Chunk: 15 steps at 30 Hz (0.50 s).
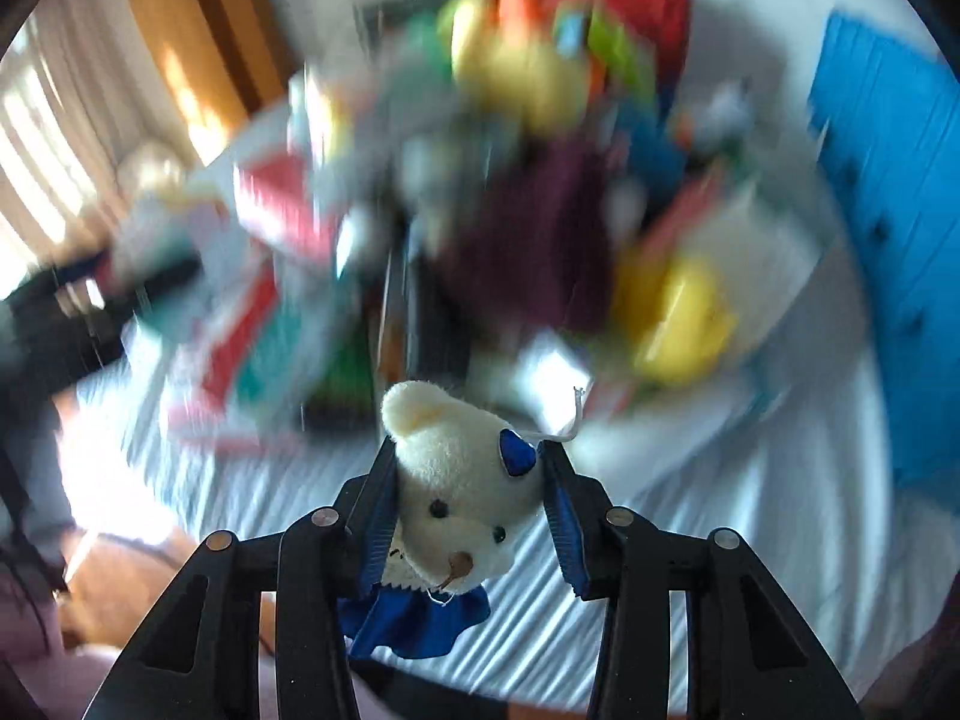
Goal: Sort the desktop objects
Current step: 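Carry the plush bear to the blue crate and release it with the right tool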
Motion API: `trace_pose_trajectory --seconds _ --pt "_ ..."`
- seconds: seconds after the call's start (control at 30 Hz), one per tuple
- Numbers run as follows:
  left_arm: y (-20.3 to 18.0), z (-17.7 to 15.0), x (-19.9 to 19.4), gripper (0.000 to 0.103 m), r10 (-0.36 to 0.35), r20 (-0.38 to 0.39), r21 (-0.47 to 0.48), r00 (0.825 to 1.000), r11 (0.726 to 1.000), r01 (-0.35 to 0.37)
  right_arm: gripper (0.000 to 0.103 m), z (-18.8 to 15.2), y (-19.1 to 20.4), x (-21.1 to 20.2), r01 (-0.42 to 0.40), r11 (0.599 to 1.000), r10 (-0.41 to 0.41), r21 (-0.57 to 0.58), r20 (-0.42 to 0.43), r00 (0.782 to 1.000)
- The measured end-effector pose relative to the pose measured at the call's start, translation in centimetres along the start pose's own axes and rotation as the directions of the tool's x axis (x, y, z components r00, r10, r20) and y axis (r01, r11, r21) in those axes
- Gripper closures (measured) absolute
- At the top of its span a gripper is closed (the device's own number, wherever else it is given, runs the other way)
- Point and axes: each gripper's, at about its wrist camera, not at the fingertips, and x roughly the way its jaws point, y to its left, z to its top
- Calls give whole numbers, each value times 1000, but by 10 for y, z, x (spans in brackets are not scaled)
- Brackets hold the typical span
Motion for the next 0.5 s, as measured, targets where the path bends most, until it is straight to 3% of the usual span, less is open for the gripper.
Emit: trace_pose_trajectory --seconds 0.17,0.3,0.5 --pt "-24 25 -22 25 -27 93 40 995 999 23 59 35 -3 -63 70 998 -69 1 215 974" --pt "-45 46 -37 25 -52 160 65 986 997 42 59 60 -9 -99 147 989 -138 0 341 930" --pt "-96 77 -55 25 -104 236 111 966 991 80 59 61 -46 -152 240 970 -229 34 454 861"
